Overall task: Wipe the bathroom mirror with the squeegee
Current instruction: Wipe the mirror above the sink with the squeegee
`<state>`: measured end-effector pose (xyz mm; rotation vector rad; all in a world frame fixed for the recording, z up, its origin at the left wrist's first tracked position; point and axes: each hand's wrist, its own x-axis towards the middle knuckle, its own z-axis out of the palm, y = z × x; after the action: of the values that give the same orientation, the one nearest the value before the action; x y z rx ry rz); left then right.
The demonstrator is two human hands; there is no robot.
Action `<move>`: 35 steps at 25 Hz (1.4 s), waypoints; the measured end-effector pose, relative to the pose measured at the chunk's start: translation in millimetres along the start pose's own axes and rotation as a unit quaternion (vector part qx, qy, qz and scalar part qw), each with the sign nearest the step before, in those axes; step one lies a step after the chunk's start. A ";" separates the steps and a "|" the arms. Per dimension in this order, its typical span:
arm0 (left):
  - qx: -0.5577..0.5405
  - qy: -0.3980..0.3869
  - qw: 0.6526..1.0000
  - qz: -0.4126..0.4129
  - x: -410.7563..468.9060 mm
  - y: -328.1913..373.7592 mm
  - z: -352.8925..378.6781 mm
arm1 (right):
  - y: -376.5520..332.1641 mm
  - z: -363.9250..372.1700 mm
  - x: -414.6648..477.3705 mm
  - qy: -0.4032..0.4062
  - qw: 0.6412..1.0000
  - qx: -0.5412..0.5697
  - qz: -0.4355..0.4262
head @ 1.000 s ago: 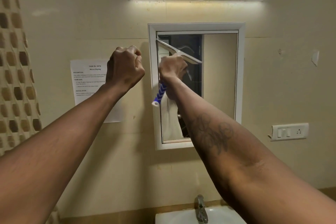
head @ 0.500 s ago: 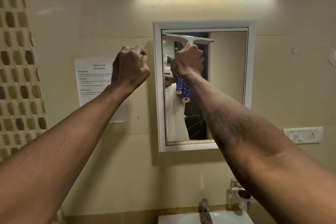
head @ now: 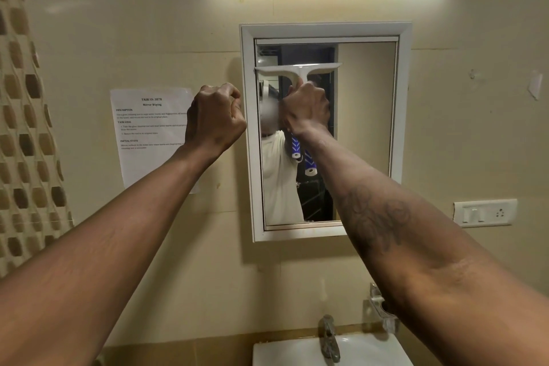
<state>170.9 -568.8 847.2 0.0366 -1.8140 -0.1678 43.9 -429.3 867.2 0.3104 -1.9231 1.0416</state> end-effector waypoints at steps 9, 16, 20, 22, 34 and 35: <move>0.004 -0.022 1.000 -0.011 -18.3 -3.3 1.0 | 32.2 -4.0 -51.3 -0.062 0.998 0.025 -0.009; -0.001 -0.040 0.999 -0.018 -35.7 1.4 3.6 | 59.4 -2.8 -95.3 -0.099 0.995 0.003 0.021; -0.006 -0.054 0.998 -0.025 -48.4 2.6 4.3 | 74.1 -1.2 -123.1 -0.133 0.990 -0.006 0.047; -0.009 -0.060 0.998 -0.029 -54.4 1.5 3.5 | 82.2 -0.5 -138.5 -0.145 0.988 -0.011 0.057; -0.009 -0.102 0.993 -0.055 -97.3 -1.0 1.5 | 118.0 8.7 -220.8 -0.197 0.973 -0.061 0.107; -0.009 -0.109 0.992 -0.057 -103.1 -0.8 1.9 | 123.6 9.3 -232.4 -0.201 0.971 -0.066 0.113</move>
<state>194.5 -557.7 747.4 0.1124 -2.0288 -0.2789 98.6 -403.3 610.8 0.2439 -2.4273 1.0489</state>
